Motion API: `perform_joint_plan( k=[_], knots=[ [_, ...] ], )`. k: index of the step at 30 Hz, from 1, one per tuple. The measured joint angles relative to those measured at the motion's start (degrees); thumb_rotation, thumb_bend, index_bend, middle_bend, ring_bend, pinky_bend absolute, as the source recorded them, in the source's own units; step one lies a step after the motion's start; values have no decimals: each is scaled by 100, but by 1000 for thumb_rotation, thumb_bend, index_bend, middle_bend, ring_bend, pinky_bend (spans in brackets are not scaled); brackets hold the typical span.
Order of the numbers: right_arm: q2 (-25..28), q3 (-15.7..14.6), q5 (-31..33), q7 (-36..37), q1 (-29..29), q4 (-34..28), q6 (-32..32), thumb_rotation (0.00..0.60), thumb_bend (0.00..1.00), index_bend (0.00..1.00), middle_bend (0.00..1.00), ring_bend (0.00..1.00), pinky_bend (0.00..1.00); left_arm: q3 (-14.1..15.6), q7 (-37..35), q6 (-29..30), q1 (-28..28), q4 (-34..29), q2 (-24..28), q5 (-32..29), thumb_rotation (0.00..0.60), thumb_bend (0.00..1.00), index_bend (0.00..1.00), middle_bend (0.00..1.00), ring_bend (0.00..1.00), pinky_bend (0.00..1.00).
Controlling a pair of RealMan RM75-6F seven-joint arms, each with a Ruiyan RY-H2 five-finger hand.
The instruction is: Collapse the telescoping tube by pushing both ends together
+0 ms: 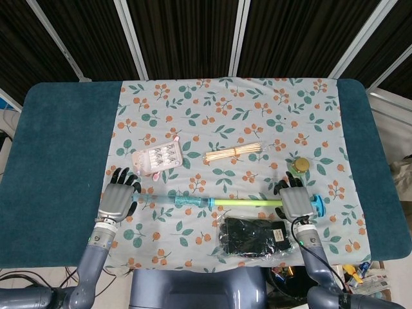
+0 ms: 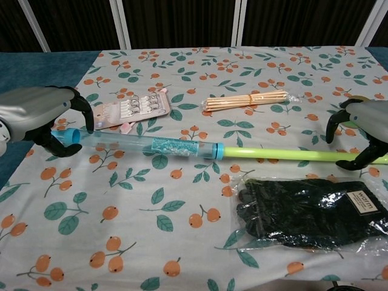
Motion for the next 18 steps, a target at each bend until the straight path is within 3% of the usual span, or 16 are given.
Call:
perform_joint_plan(
  k=[18],
  knots=[
    [103, -28, 222, -45, 21, 183, 20, 600, 200, 457, 259, 47, 160, 1, -41, 32, -12, -62, 81, 29, 600, 444, 518, 214, 1, 16]
  ],
)
